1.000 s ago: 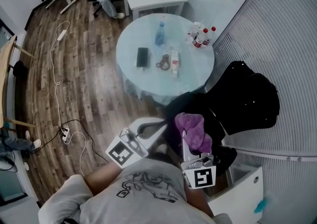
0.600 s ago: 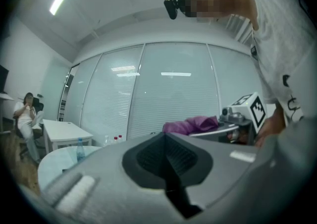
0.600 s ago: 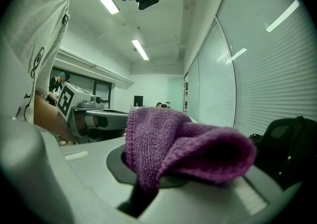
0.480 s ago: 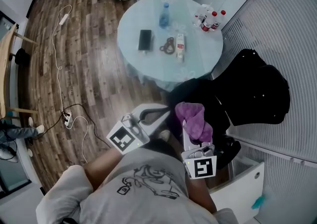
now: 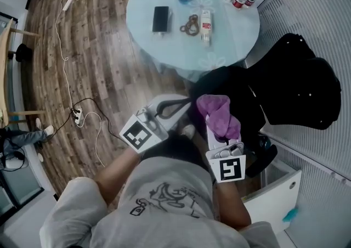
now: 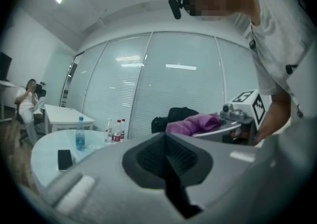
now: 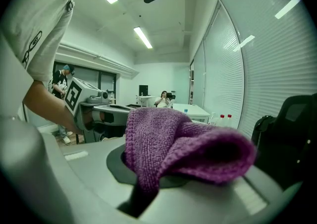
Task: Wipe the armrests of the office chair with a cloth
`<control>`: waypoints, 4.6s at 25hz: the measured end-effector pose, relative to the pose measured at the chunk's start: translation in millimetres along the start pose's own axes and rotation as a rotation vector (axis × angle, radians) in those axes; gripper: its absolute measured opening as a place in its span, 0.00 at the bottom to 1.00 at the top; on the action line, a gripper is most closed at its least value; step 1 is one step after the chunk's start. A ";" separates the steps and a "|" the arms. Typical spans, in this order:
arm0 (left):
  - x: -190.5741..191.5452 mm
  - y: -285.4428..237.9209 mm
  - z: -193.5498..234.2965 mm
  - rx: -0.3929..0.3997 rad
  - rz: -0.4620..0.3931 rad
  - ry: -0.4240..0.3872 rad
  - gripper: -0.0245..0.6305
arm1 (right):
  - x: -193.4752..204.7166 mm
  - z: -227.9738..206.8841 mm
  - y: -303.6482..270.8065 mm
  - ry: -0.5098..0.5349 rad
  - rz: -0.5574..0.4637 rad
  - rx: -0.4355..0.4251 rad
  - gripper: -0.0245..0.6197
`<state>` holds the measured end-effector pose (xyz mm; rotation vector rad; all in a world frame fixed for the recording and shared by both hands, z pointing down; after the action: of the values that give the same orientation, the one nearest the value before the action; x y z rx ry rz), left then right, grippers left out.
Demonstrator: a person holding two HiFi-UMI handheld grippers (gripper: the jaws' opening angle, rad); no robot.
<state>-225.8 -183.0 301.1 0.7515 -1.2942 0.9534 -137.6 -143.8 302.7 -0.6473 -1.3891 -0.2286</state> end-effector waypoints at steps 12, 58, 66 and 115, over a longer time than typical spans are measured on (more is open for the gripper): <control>72.4 -23.2 32.4 0.024 0.065 0.060 0.04 | 88.8 -7.5 -53.0 0.006 0.169 -0.028 0.08; 180.5 -43.5 60.5 0.069 0.179 0.022 0.04 | 253.3 -149.3 -149.1 0.102 0.420 0.068 0.08; 176.6 -41.5 59.0 0.060 0.167 0.019 0.04 | 254.7 -197.8 -155.9 0.076 0.427 0.142 0.08; 182.7 -42.8 59.1 0.034 0.182 0.058 0.04 | 255.6 -151.0 -145.5 0.049 0.285 -0.022 0.08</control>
<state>-211.0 -225.7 492.6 0.6350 -1.3147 1.1377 -37.0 -288.0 582.6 -0.8434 -1.2326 -0.0326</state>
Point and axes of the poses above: the fingertips, and each gripper's own axes: y backward along the fingers, z to its left, x out of its underside, the point moved 3 cm from there along y, backward along the fingers
